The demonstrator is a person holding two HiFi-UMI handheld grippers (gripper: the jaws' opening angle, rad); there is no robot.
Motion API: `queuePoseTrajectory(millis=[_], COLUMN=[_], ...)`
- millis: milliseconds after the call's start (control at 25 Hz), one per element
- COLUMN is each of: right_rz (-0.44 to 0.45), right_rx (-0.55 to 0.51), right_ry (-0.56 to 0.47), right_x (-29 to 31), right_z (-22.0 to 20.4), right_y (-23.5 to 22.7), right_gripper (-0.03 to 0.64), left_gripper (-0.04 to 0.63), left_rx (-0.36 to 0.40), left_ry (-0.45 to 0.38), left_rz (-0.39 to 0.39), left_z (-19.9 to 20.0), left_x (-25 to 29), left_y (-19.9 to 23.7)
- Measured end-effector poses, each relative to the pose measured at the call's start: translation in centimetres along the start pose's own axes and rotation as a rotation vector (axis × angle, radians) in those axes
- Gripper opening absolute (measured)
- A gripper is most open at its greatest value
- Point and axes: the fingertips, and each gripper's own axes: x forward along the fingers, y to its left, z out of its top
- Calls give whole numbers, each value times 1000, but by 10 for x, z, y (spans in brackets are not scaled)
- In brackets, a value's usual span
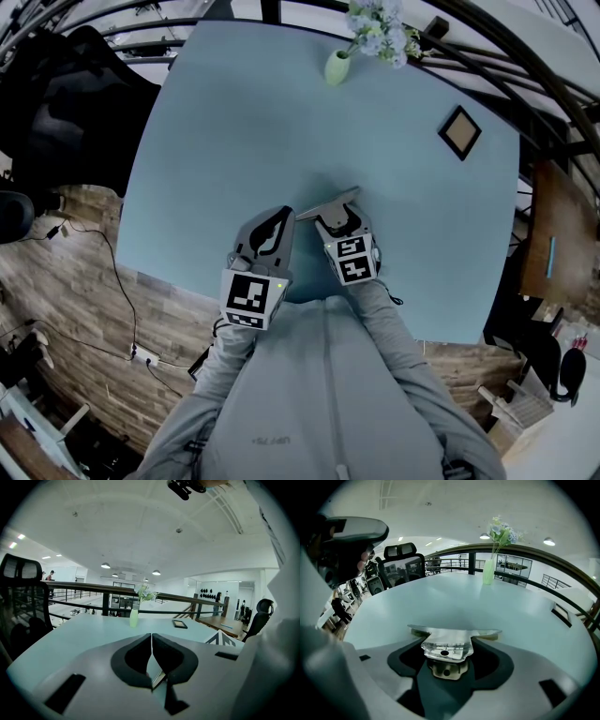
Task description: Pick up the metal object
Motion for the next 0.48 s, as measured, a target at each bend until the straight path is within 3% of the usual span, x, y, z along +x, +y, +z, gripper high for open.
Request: queuePoseTrajectory(millis=[480], right_rz=[-24], right_rx=[-15], right_ry=[-43], right_x=[-11], right_z=[8], right_y=[-8], right_gripper=[301], left_gripper=[29], left_rx=[8], left_ry=[-10], left_rz=[8], left_z=[3], left_x=[-3], left_y=[3])
